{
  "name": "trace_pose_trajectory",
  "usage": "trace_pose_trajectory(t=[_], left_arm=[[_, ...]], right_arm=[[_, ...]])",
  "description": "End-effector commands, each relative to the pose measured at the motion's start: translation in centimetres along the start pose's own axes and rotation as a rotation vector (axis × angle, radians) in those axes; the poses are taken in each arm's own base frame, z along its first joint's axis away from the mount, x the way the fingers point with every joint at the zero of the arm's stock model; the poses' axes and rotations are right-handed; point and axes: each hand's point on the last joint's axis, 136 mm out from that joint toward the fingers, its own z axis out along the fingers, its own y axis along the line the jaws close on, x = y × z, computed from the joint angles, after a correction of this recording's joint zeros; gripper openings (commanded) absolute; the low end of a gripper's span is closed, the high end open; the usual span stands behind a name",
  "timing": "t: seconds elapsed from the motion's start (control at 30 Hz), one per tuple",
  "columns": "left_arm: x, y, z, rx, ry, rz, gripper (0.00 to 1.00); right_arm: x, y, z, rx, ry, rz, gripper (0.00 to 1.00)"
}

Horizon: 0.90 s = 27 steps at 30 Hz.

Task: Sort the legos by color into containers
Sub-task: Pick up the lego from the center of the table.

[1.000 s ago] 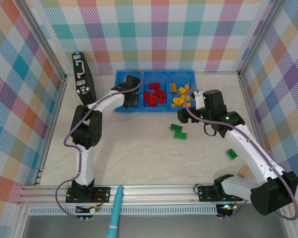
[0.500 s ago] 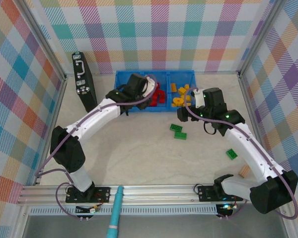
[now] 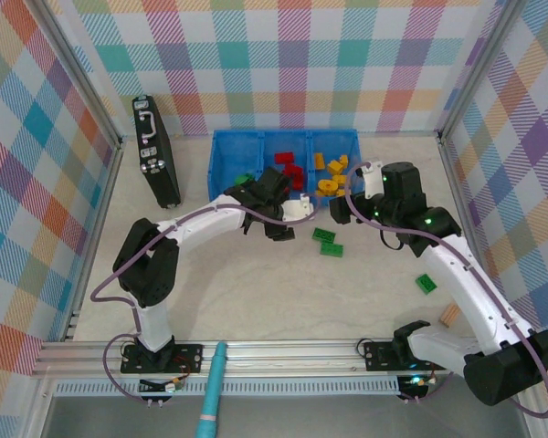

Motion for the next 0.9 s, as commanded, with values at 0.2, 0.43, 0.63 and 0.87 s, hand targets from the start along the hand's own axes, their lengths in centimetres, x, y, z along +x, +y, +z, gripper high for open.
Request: trace_pose_trajectory(t=[0.2, 0.43, 0.63, 0.87], left_arm=[[-4.1, -2.3, 3.6, 0.091, -0.149, 0.215, 0.72], [-5.2, -2.0, 6.1, 0.111, -0.17, 0.247, 0.72], [-5.6, -2.1, 7.9, 0.117, -0.17, 0.264, 0.72], [-5.5, -2.7, 9.5, 0.163, -0.143, 0.277, 0.73]], right_arm=[[0.0, -0.8, -0.5, 0.042, -0.021, -0.034, 0.99], [-0.8, -0.8, -1.0, 0.043, -0.055, -0.033, 0.99], [-0.3, -1.2, -0.5, 0.047, -0.039, -0.027, 0.99], [-0.1, -1.6, -0.6, 0.054, -0.041, -0.022, 0.99]])
